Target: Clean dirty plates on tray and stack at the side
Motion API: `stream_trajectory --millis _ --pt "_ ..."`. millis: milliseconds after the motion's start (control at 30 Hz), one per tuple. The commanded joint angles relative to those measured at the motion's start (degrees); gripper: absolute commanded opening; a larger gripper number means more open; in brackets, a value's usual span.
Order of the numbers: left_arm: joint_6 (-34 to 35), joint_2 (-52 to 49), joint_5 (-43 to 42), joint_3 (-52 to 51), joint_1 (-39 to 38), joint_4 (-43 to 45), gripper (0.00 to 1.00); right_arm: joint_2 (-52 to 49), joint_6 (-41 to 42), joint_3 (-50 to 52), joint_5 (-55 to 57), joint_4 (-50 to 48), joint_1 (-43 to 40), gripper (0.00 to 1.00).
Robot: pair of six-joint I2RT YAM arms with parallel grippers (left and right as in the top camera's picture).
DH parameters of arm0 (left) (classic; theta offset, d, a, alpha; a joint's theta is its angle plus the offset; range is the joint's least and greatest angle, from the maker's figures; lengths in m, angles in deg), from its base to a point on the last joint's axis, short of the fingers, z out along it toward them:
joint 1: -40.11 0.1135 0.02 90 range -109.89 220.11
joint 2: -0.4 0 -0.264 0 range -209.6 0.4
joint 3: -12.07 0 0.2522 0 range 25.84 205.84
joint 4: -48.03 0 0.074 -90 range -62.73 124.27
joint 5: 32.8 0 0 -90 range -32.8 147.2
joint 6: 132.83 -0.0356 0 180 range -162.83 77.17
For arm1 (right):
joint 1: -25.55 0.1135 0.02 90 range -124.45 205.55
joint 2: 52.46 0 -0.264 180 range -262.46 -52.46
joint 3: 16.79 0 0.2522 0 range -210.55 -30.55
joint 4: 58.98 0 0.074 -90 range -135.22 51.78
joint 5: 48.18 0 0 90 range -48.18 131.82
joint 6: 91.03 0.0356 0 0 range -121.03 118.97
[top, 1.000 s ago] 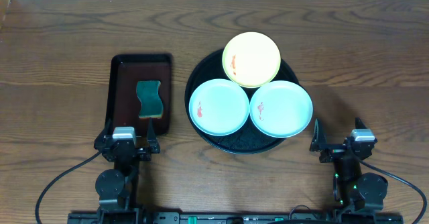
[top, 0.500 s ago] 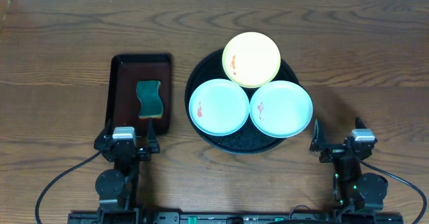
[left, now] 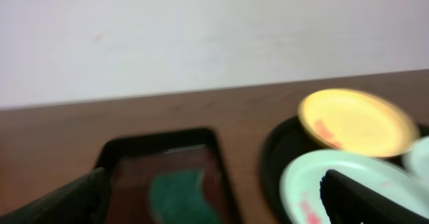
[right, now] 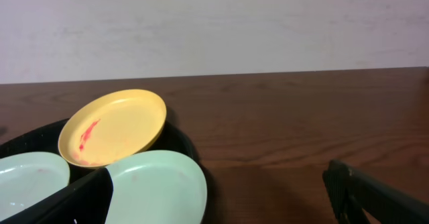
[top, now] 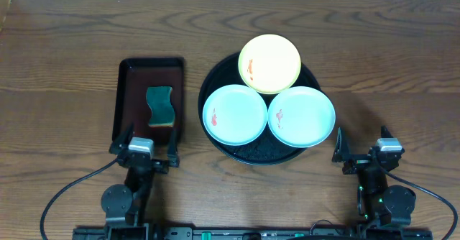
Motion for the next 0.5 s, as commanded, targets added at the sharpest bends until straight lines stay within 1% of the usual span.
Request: stream_trajectory --millis 0,67,267,367,467 --pt "0.9 0.4 -11.6 -0.6 -0.2 3.2 1.00 0.3 -0.7 0.1 0.3 0.2 -0.5 0.99" --pt "0.9 0.4 -12.8 -0.6 -0.2 5.7 1.00 0.3 -0.7 0.1 0.3 0.2 -0.5 0.99" --pt "0.9 0.3 -12.3 1.0 -0.2 12.0 1.00 0.3 -0.7 0.1 0.3 0.2 -0.5 0.99" --pt "0.9 -2.3 -9.0 4.3 -0.2 11.5 1.00 0.3 -0.7 0.1 0.3 0.2 -0.5 0.99" --pt "0.9 -8.2 -4.8 10.3 -0.2 6.7 1.00 0.3 -0.7 0.1 0.3 0.2 -0.5 0.99"
